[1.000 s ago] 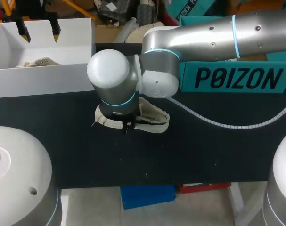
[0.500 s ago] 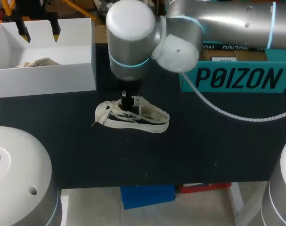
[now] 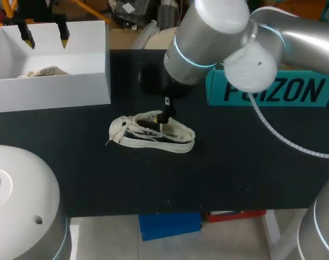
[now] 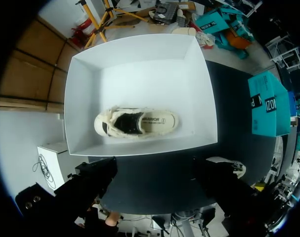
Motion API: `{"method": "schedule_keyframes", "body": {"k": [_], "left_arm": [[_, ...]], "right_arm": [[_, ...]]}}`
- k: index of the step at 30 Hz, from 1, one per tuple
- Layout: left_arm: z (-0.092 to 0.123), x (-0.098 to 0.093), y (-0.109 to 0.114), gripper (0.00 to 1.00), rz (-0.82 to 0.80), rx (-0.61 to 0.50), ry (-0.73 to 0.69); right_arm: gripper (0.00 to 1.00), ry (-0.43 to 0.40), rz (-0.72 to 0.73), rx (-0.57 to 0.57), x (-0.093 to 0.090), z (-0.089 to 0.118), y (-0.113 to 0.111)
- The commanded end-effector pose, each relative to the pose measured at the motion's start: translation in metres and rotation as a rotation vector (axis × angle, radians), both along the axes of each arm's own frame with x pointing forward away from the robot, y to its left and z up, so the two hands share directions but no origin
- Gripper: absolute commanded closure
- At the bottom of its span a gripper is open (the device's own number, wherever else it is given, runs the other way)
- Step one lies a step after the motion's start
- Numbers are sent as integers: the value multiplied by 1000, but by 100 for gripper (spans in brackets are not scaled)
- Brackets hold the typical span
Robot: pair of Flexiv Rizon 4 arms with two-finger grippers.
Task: Take the shoe out of the shoebox, open the shoe tongue, remove and reinsert the insole, then place the shoe into the shoebox
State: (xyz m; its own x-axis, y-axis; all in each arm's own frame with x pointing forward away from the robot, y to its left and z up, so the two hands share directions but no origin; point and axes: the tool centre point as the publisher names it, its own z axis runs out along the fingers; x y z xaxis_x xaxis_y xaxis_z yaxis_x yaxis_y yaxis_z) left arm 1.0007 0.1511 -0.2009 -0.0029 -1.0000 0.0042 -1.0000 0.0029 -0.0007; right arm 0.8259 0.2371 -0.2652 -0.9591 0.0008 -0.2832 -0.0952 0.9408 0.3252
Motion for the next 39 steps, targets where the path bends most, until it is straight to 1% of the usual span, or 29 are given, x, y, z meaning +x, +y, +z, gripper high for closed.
{"method": "schedule_keyframes", "body": {"k": [1, 12, 14, 15, 17, 20, 23, 29, 34, 39], "left_arm": [[1, 0, -1, 0, 2, 2, 1], [1, 0, -1, 0, 2, 2, 1], [1, 0, -1, 0, 2, 2, 1], [1, 0, -1, 0, 2, 2, 1], [1, 0, -1, 0, 2, 2, 1], [1, 0, -1, 0, 2, 2, 1], [1, 0, -1, 0, 2, 2, 1], [1, 0, -1, 0, 2, 2, 1], [1, 0, -1, 0, 2, 2, 1], [1, 0, -1, 0, 2, 2, 1]], "right_arm": [[0, -42, 146, 567, -5, -5, -15], [0, -42, 146, 567, -5, -5, -15], [0, -60, 125, 661, -2, -6, -18], [0, -56, 124, 647, 0, -6, -22], [0, -55, 111, 675, 2, -5, -26], [0, -51, 102, 648, 4, -2, -35], [0, -49, 91, 613, 4, 4, -38], [0, -22, 77, 556, 0, 8, -53], [0, 0, 45, 546, -5, 2, -64], [0, 27, 5, 558, -10, -13, -67]]}}
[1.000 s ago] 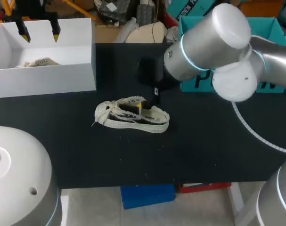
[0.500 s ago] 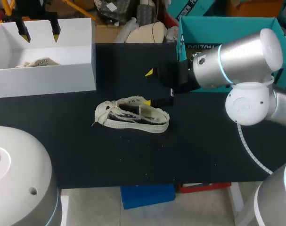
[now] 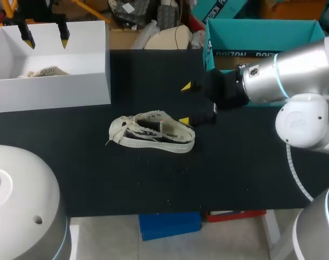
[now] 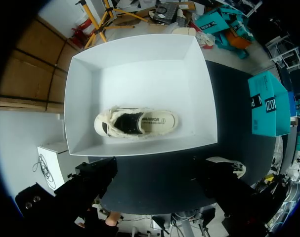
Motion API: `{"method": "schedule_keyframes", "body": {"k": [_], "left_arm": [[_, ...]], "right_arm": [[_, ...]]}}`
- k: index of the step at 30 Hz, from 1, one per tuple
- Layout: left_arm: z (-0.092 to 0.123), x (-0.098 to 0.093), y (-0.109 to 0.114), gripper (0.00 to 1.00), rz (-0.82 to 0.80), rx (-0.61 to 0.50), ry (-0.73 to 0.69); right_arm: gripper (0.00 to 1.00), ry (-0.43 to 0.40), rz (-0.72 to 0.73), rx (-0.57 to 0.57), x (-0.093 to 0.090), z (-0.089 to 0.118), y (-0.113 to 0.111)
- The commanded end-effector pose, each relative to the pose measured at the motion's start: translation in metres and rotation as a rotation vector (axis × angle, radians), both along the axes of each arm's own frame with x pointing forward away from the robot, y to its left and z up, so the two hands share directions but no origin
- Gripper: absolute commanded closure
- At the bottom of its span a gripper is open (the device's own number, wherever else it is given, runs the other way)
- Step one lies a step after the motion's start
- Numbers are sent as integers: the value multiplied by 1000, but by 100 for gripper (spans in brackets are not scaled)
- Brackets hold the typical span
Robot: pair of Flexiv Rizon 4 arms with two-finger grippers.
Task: Take the shoe out of the shoebox, open the shoe tongue, remove and reinsert the insole, then place the shoe into the shoebox
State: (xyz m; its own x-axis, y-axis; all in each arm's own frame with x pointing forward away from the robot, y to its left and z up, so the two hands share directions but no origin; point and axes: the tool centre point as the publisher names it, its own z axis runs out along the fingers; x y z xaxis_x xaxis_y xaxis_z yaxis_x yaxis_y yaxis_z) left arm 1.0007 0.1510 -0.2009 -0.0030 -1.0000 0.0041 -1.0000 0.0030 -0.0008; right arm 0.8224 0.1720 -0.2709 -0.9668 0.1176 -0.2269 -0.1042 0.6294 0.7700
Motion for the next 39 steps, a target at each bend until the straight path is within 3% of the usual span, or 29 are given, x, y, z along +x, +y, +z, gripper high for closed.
{"method": "schedule_keyframes", "body": {"k": [1, 7, 22, 39], "left_arm": [[0, 0, -1, 0, 2, 2, 1], [0, 0, -1, 0, 2, 2, 1], [0, 0, -1, 0, 2, 2, 1], [0, 0, -1, 0, 2, 2, 1]], "right_arm": [[0, 23, -26, 13, -8, -11, -3], [0, 84, -75, 24, -13, -35, -8], [0, 167, -140, 1, -10, -65, -17], [0, 164, -185, -30, 8, -110, -24]]}}
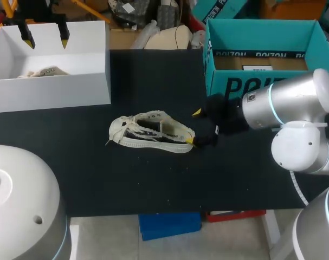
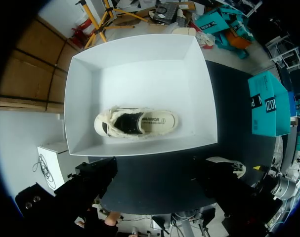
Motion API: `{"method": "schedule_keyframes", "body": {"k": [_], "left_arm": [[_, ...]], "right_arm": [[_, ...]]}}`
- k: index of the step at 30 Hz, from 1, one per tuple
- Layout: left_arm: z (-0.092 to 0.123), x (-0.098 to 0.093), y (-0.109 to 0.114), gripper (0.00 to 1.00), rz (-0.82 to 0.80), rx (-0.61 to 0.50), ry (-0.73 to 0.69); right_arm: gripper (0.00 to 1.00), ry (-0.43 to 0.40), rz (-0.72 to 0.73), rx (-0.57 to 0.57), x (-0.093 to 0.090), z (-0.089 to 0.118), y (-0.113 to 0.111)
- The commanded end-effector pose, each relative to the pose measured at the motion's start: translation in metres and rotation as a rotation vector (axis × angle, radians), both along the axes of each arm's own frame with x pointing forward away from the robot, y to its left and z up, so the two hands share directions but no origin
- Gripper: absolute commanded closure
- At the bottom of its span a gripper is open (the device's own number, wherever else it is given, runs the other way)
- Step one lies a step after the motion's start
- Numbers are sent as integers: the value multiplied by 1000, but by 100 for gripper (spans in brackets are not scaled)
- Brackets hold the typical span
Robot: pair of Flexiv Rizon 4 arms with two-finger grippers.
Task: Take the shoe out of the shoebox, open the shoe tongue, remove and reinsert the insole, then place the shoe into the shoebox
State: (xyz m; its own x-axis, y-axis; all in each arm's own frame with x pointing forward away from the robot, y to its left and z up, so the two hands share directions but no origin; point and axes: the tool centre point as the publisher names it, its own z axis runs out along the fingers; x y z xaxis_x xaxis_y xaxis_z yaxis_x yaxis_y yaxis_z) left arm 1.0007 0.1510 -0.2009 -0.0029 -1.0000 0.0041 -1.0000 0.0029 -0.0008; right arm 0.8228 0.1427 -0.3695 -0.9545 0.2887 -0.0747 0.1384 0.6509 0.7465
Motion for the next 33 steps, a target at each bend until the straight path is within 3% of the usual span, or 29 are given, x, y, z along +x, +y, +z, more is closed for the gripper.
{"method": "schedule_keyframes", "body": {"k": [1, 10, 24, 33], "left_arm": [[0, 0, -1, 0, 2, 2, 1], [0, 0, -1, 0, 2, 2, 1], [0, 0, -1, 0, 2, 2, 1], [0, 0, -1, 0, 2, 2, 1]], "right_arm": [[0, 0, -3, 1, 10, -14, 5], [0, 18, -13, 14, 18, -30, 7], [0, 48, -21, 53, 9, -50, 24], [0, 54, -13, 67, 13, -58, 26]]}}
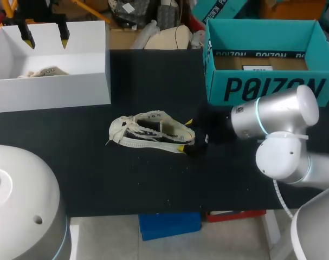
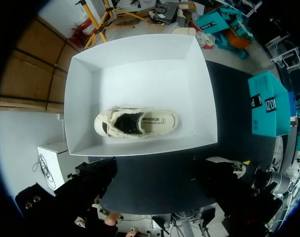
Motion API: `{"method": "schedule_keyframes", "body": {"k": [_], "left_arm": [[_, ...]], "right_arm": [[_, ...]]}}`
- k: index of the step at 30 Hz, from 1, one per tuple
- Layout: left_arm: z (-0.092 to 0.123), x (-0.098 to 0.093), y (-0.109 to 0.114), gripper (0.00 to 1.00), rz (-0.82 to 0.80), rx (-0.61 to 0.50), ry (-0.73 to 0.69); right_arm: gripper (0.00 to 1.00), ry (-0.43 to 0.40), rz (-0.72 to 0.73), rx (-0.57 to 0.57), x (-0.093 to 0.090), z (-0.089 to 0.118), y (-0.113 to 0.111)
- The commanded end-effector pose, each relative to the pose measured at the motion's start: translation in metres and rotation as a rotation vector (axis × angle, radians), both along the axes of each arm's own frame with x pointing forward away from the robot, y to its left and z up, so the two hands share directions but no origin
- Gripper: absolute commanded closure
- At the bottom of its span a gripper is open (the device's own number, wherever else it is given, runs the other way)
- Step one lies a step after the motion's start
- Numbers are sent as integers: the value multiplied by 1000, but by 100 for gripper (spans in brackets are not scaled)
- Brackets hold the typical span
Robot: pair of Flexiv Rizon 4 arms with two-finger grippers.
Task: Take the shoe out of the shoebox, open the shoe tongue, remove and reinsert the insole, then place the shoe into the shoebox
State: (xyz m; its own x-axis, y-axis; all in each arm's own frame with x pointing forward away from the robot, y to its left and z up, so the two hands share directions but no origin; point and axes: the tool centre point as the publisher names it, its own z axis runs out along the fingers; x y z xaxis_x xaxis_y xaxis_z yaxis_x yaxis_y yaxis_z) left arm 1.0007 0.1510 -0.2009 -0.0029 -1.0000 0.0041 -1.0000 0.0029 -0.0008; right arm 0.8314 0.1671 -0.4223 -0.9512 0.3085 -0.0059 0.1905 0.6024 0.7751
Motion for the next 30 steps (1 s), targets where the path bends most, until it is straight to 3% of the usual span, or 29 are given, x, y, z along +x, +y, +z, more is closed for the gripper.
{"method": "schedule_keyframes", "body": {"k": [1, 15, 16, 17, 18, 30], "left_arm": [[0, 0, -1, 0, 2, 2, 1], [0, 0, -1, 0, 2, 2, 1], [0, 0, -1, 0, 2, 2, 1], [0, 0, -1, 0, 2, 2, 1], [0, 0, -1, 0, 2, 2, 1], [0, 0, -1, 0, 2, 2, 1]], "right_arm": [[0, 1, 6, 7, 5, -6, 2], [0, 1, 18, 21, 12, -12, 5], [58, -2, 20, 22, 12, -13, 5], [85, -2, 22, 21, 12, -13, 5], [100, -3, 25, 21, 12, -13, 5], [100, -19, 122, 20, 15, -5, -4]]}}
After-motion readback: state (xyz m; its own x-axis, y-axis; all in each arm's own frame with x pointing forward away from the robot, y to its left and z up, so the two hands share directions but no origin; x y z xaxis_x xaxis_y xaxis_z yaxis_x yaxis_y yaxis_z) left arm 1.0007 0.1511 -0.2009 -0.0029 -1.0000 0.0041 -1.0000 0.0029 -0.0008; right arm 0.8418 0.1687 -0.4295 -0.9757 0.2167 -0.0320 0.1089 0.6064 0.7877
